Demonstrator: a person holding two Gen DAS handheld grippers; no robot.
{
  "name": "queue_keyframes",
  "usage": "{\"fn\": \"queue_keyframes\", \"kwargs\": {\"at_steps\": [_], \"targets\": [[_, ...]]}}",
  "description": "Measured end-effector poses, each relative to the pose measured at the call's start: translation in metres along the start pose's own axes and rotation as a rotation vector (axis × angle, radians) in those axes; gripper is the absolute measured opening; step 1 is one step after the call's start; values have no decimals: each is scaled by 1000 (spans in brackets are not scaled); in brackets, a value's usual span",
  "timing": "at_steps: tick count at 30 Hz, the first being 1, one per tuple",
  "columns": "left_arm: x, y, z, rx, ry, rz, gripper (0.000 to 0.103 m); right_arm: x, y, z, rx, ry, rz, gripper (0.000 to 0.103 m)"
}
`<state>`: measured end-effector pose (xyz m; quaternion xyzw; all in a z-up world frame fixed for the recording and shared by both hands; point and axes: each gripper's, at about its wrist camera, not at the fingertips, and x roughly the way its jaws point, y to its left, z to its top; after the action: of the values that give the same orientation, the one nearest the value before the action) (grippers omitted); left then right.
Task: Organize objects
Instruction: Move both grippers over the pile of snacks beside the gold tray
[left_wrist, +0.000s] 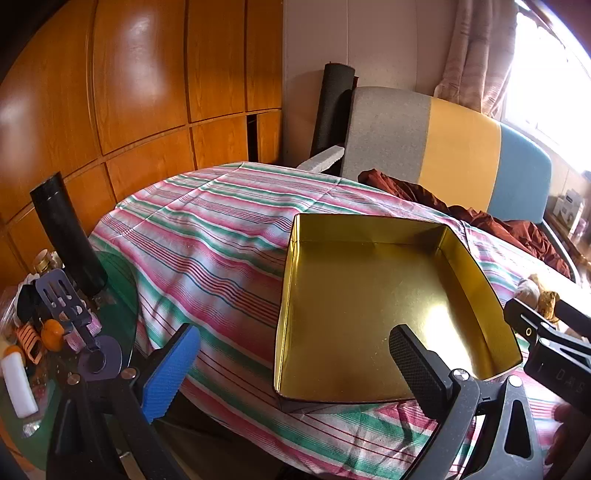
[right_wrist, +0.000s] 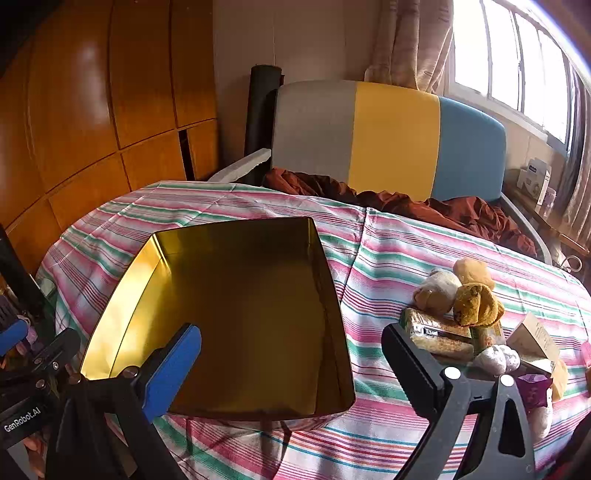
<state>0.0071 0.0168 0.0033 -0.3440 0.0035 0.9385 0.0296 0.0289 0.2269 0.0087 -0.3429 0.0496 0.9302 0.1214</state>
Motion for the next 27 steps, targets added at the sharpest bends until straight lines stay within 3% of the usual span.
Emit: {"fn": "queue_keyframes", "kwargs": {"at_steps": [10, 18, 27], "targets": [[7, -8, -3, 45, 35, -54, 103, 3, -15, -2, 20, 14, -11, 100], [6, -20, -8, 101, 60, -249, 103, 6, -25, -5, 37, 27, -21, 100], [7, -47, -16, 205, 102, -351, 103, 6, -49, -7, 73, 42, -35, 100]]}}
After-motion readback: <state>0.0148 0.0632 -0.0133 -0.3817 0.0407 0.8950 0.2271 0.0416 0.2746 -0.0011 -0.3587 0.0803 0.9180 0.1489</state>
